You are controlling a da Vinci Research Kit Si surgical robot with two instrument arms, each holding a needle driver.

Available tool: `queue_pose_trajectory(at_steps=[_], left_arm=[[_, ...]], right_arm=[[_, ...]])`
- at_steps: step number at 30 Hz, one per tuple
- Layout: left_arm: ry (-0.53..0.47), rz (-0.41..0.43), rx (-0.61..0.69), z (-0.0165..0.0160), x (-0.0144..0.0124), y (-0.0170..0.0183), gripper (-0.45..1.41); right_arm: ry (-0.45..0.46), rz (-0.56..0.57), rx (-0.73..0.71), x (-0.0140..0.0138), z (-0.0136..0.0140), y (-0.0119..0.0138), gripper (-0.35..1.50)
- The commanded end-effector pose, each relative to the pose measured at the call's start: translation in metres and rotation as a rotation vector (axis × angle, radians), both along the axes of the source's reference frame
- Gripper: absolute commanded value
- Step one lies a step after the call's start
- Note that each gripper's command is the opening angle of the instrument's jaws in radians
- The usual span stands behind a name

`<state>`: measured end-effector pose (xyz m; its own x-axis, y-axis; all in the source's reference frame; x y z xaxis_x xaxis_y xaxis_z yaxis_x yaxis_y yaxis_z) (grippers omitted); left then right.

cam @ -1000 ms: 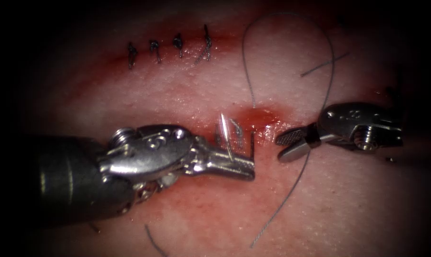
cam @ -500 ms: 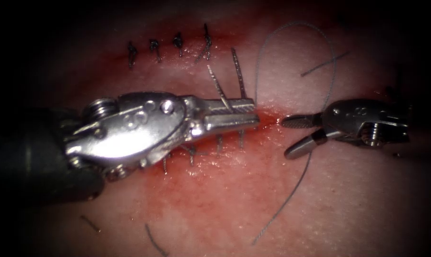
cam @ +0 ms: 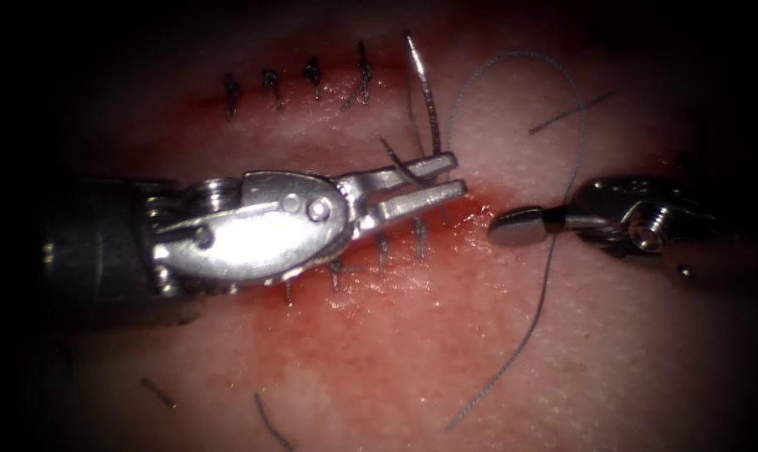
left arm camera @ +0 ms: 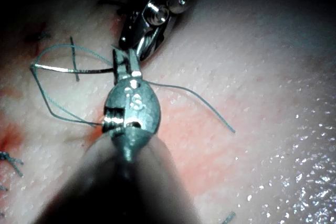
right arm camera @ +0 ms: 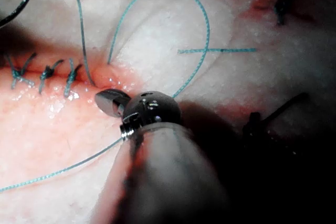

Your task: Wound Closure

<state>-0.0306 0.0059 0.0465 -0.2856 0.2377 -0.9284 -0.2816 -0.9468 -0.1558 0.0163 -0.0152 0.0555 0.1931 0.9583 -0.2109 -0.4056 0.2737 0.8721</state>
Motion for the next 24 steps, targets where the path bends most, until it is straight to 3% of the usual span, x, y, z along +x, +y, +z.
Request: queue_pose_trajectory(at_steps=[1, 6, 7, 9, 11, 20, 24], left_arm=[[0.021, 0.004, -0.031, 0.0014, -0.0009, -0.0013, -0.45], [0.106, 0.030, -0.180, 0.0049, -0.0020, -0.0042, -0.45], [0.118, 0.034, -0.198, 0.0055, -0.0021, -0.0046, -0.45], [0.151, 0.050, -0.261, 0.0068, -0.0025, -0.0055, -0.45], [0.190, 0.052, -0.302, 0.0079, -0.0027, -0.0062, -0.45], [0.371, 0.048, -0.442, 0.0100, -0.0034, -0.0073, -0.45], [0.386, 0.055, -0.467, 0.0101, -0.0037, -0.0076, -0.45]], right_arm=[[0.022, 0.046, 0.053, 0.0009, -0.0003, 0.0003, -0.21], [0.037, 0.135, 0.129, 0.0007, -0.0016, 0.0012, 0.02], [0.042, 0.144, 0.141, 0.0006, -0.0018, 0.0012, 0.14], [0.055, 0.159, 0.152, 0.0006, -0.0019, 0.0013, 0.69], [0.056, 0.170, 0.167, 0.0007, -0.0019, 0.0014, 1.13], [0.096, 0.154, 0.185, 0.0010, -0.0022, 0.0011, 1.22], [0.113, 0.179, 0.199, 0.0017, -0.0022, 0.0011, 1.27]])
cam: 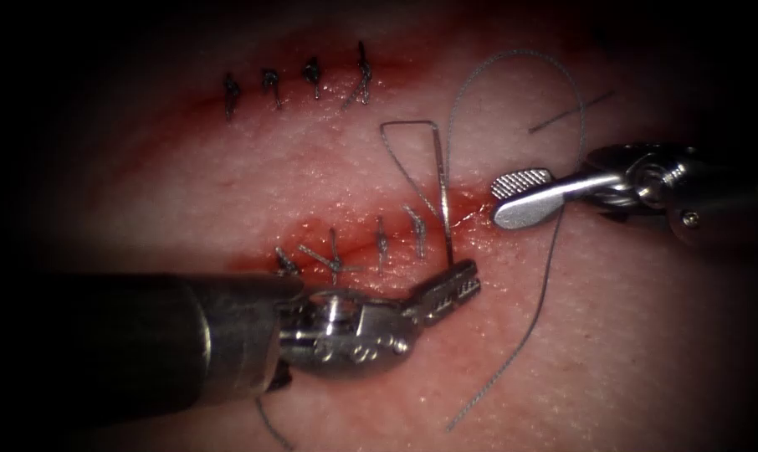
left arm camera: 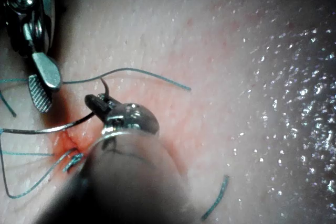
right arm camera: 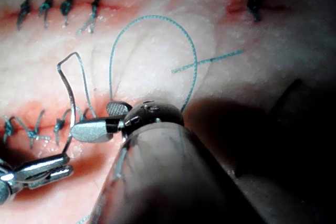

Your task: Wound Closure

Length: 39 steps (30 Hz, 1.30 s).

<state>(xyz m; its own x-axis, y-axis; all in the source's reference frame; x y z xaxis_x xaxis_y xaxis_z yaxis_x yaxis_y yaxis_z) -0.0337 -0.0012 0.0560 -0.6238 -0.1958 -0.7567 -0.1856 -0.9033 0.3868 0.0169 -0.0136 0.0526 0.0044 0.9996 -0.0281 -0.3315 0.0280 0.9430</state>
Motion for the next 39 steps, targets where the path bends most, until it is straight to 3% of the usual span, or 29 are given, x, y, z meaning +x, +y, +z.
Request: queue_pose_trajectory(at_steps=[1, 6, 16, 27, 34, 36, 39], left_arm=[[0.000, 0.002, 0.005, 0.0005, -0.0006, -0.0005, -0.45], [-0.001, 0.005, -0.011, 0.0002, -0.0008, -0.0007, -0.45], [-0.008, 0.009, -0.034, -0.0007, -0.0008, -0.0005, -0.45], [-0.004, 0.014, -0.043, -0.0007, -0.0010, -0.0006, -0.45], [-0.003, 0.017, -0.047, -0.0007, -0.0011, -0.0006, -0.45], [-0.003, 0.017, -0.047, -0.0007, -0.0011, -0.0007, -0.45], [-0.003, 0.017, -0.047, -0.0007, -0.0012, -0.0007, -0.45]], right_arm=[[0.003, 0.005, 0.001, 0.0013, 0.0007, -0.0004, 1.25], [0.018, 0.044, -0.003, 0.0025, 0.0010, -0.0003, 0.98], [-0.005, 0.084, -0.009, 0.0042, 0.0018, -0.0008, 0.96], [-0.034, 0.115, -0.014, 0.0047, 0.0018, -0.0007, 0.68], [-0.040, 0.124, -0.016, 0.0056, 0.0019, -0.0010, 0.63], [-0.045, 0.122, -0.016, 0.0057, 0.0019, -0.0010, 0.54], [-0.061, 0.130, -0.011, 0.0057, 0.0019, -0.0010, 0.06]])
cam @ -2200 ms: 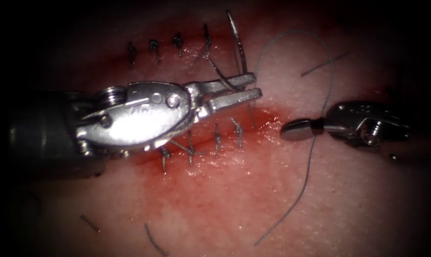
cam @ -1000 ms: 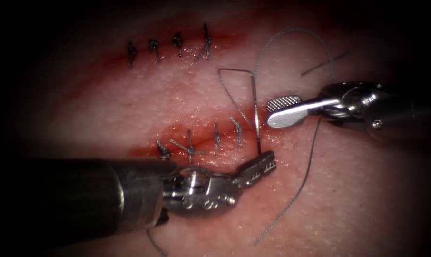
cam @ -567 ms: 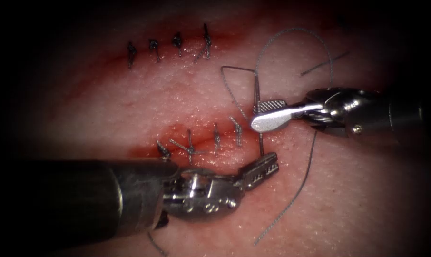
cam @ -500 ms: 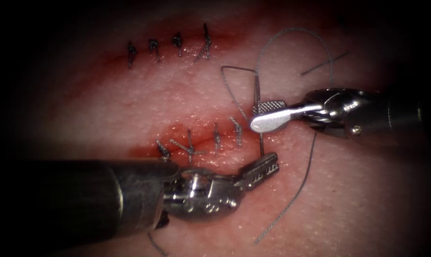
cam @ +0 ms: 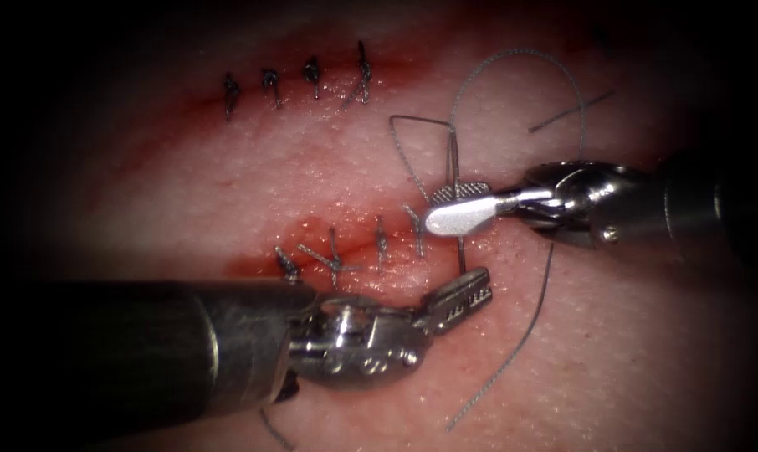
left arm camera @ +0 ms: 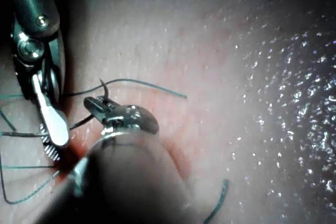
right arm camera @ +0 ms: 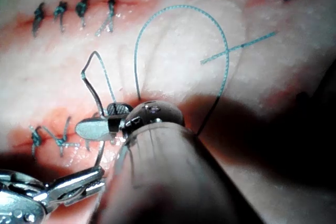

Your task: Wound Closure

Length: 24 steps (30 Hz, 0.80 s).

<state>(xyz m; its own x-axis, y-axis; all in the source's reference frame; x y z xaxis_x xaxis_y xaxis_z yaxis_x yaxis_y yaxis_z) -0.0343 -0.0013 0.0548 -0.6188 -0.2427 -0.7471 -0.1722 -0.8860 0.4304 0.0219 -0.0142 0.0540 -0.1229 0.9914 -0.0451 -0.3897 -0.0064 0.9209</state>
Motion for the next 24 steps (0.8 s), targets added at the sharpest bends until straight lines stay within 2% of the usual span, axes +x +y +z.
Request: queue_pose_trajectory(at_steps=[1, 2, 7, 8, 9, 10, 11, 13, 15, 19, 20, 21, 22, 24], left_arm=[[-0.001, 0.001, 0.002, 0.0005, -0.0006, -0.0005, -0.45], [-0.001, 0.001, 0.002, 0.0005, -0.0006, -0.0005, -0.45], [0.001, 0.000, 0.002, 0.0004, -0.0007, -0.0007, -0.45], [0.001, 0.000, 0.002, 0.0004, -0.0007, -0.0007, -0.16], [0.001, -0.001, 0.002, 0.0004, -0.0007, -0.0007, 0.34], [-0.028, -0.037, 0.046, 0.0002, -0.0007, -0.0006, 0.83], [-0.028, -0.037, 0.046, 0.0002, -0.0007, -0.0006, 0.83], [-0.097, -0.112, 0.124, -0.0002, -0.0004, -0.0001, 1.30], [-0.112, -0.126, 0.150, -0.0004, -0.0002, 0.0002, 1.33], [-0.194, -0.202, 0.312, -0.0014, 0.0012, 0.0016, 1.38], [-0.221, -0.223, 0.360, -0.0018, 0.0017, 0.0021, 1.40], [-0.267, -0.249, 0.431, -0.0022, 0.0026, 0.0028, 1.40], [-0.267, -0.249, 0.431, -0.0022, 0.0026, 0.0028, 1.40], [-0.328, -0.271, 0.504, -0.0026, 0.0036, 0.0036, 1.06]], right_arm=[[-0.010, 0.010, 0.007, 0.0007, 0.0006, -0.0004, -0.25], [-0.017, 0.015, 0.008, 0.0007, 0.0006, -0.0004, -0.35], [-0.088, 0.033, 0.019, 0.0004, 0.0006, -0.0004, -0.35], [-0.088, 0.042, 0.018, 0.0003, 0.0007, -0.0003, -0.35], [-0.093, 0.047, 0.018, 0.0001, 0.0007, -0.0002, -0.35], [-0.088, 0.058, 0.015, -0.0003, 0.0007, 0.0001, -0.35], [-0.088, 0.058, 0.015, -0.0003, 0.0007, 0.0001, -0.35], [-0.081, 0.079, 0.011, -0.0012, 0.0010, 0.0006, -0.35], [-0.074, 0.088, 0.014, -0.0015, 0.0011, 0.0008, -0.35], [-0.048, 0.073, -0.062, -0.0025, 0.0014, 0.0014, -0.35], [-0.041, 0.064, -0.098, -0.0026, 0.0015, 0.0016, -0.35], [-0.011, 0.007, -0.223, -0.0028, 0.0016, 0.0019, -0.35], [-0.011, 0.007, -0.223, -0.0028, 0.0016, 0.0019, -0.35], [0.019, -0.047, -0.351, -0.0028, 0.0017, 0.0021, -0.35]])
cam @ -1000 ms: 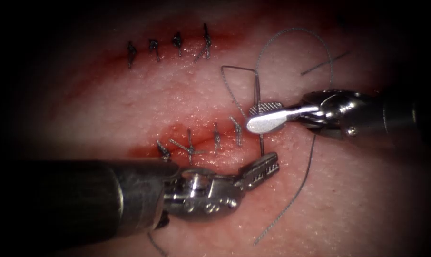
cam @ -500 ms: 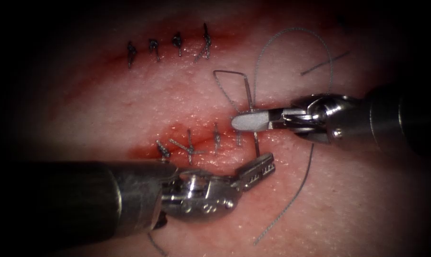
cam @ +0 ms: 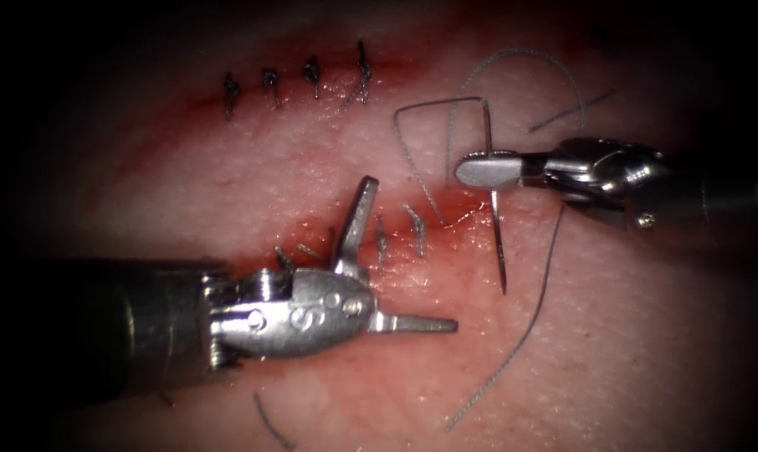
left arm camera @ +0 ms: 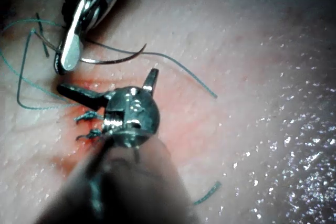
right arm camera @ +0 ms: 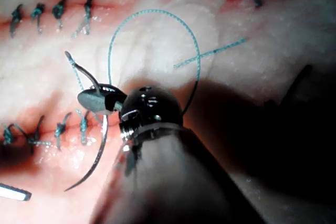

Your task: Wound Closure

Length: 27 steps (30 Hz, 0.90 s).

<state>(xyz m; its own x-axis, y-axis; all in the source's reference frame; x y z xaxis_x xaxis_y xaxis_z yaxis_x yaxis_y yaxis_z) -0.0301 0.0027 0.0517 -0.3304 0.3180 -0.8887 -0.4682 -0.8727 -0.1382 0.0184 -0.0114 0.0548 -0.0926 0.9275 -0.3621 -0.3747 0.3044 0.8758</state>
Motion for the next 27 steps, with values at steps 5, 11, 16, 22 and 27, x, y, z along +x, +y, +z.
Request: queue_pose_trajectory(at_steps=[5, 11, 16, 22, 27], left_arm=[[-0.178, 0.119, 0.047, 0.0008, 0.0007, 0.0005, -0.45], [0.015, 0.220, 0.130, 0.0024, 0.0003, 0.0020, -0.45], [0.143, 0.238, 0.163, 0.0038, -0.0004, 0.0024, -0.45], [0.289, 0.313, 0.207, 0.0068, -0.0024, 0.0017, -0.45], [0.370, 0.358, 0.229, 0.0088, -0.0032, 0.0009, -0.45]], right_arm=[[0.045, -0.058, -0.197, 0.0007, 0.0011, -0.0002, -0.35], [0.049, -0.067, -0.411, 0.0007, 0.0012, 0.0003, -0.35], [0.070, -0.072, -0.489, 0.0006, 0.0009, 0.0005, -0.35], [0.097, -0.091, -0.637, 0.0007, 0.0004, 0.0009, -0.35], [0.112, -0.056, -0.685, 0.0006, 0.0000, 0.0016, -0.35]])
